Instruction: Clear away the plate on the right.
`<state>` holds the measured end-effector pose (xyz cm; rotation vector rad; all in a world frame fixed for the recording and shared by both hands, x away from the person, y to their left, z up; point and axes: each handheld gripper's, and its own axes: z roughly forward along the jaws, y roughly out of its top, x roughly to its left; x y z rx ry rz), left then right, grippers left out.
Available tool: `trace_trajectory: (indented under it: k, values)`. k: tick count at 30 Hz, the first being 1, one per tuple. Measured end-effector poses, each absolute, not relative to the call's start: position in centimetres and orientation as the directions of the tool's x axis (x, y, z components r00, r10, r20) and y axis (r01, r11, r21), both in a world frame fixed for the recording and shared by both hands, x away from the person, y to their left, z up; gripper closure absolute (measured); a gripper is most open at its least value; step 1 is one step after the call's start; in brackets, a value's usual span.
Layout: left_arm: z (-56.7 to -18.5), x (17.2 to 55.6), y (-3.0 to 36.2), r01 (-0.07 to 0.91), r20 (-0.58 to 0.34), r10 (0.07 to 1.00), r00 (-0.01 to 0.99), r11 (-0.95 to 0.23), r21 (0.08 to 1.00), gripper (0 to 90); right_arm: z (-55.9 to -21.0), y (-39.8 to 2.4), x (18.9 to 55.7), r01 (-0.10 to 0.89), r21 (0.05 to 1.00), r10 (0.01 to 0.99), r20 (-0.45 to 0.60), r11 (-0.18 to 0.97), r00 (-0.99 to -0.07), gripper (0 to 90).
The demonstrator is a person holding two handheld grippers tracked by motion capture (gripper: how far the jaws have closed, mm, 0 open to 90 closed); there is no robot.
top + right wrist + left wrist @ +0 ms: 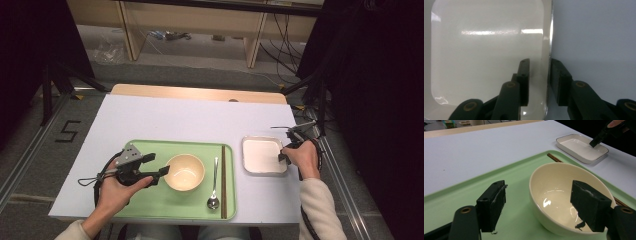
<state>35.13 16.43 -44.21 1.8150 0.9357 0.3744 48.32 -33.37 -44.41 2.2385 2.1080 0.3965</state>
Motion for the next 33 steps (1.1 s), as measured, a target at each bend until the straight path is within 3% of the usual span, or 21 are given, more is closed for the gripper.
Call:
trace_trajectory:
  k: [3,5,6,8,9,10,12,13,16,20,22,23,24,32,33]
  values:
    - [-44.2,35.1,16.4,0.431,-0.170,0.741,0.649,-0.174,0.885,28.2,-44.5,-33.6,48.3,0.976,0.215,0.988,0.156,-0.038,0.004,73.4]
    - [-44.2,35.1,16.3,0.438,-0.181,0.743,0.644,-0.165,0.884,28.2,-44.6,-33.6,48.4,0.978,0.198,0.985,0.172,-0.063,0.028,76.2]
    - [-44.2,35.1,16.4,0.431,-0.170,0.740,0.650,-0.175,0.885,28.2,-44.8,-34.1,48.5,0.975,0.223,0.986,0.164,-0.011,-0.026,78.6]
    - [-44.2,35.1,16.3,0.438,-0.181,0.743,0.644,-0.165,0.884,28.2,-44.8,-34.0,48.5,0.974,0.217,0.984,0.174,-0.063,0.025,81.4]
    - [-44.2,35.1,16.3,0.439,-0.186,0.741,0.645,-0.161,0.884,28.2,-44.9,-34.6,48.6,0.971,0.241,0.986,0.164,-0.007,-0.034,83.2]
    - [-44.2,35.1,16.3,0.440,-0.183,0.745,0.641,-0.163,0.883,28.2,-44.7,-34.3,48.4,0.977,0.207,0.984,0.175,-0.057,0.020,85.4]
    - [-44.2,35.1,16.3,0.440,-0.187,0.744,0.642,-0.158,0.884,28.2,-45.1,-35.0,48.6,0.965,0.260,0.985,0.157,0.032,-0.075,86.0]
    - [-44.2,35.1,16.3,0.441,-0.190,0.744,0.641,-0.155,0.884,28.3,-44.7,-34.8,48.5,0.975,0.224,0.982,0.189,-0.018,-0.025,86.1]
    - [-44.2,35.1,16.4,0.444,-0.191,0.744,0.641,-0.156,0.882,28.4,-45.0,-34.8,48.5,0.968,0.252,0.984,0.175,-0.021,-0.024,86.9]
    - [-44.2,35.1,16.4,0.443,-0.193,0.744,0.639,-0.151,0.884,28.8,-44.1,-34.4,48.4,0.967,0.225,0.968,0.242,-0.119,0.063,88.5]
    - [-44.2,35.1,16.4,0.442,-0.193,0.743,0.641,-0.151,0.884,29.0,-43.8,-34.5,48.3,0.966,0.234,0.968,0.246,-0.113,0.053,89.3]
    - [-44.2,35.1,16.4,0.442,-0.193,0.743,0.642,-0.153,0.884,29.0,-43.9,-35.1,48.3,0.965,0.258,0.973,0.230,-0.046,-0.016,89.7]
    - [-44.2,35.1,16.3,0.444,-0.196,0.742,0.641,-0.151,0.883,29.1,-43.7,-34.9,48.3,0.964,0.254,0.962,0.272,-0.078,0.007,89.8]
    - [-44.1,35.2,16.4,0.440,-0.195,0.741,0.643,-0.148,0.886,29.3,-43.8,-34.8,48.3,0.961,0.269,0.964,0.267,-0.070,-0.004,89.9]
    - [-44.0,35.2,16.4,0.440,-0.196,0.741,0.642,-0.147,0.886,29.6,-43.4,-34.4,48.1,0.965,0.231,0.957,0.284,-0.126,0.057,89.9]
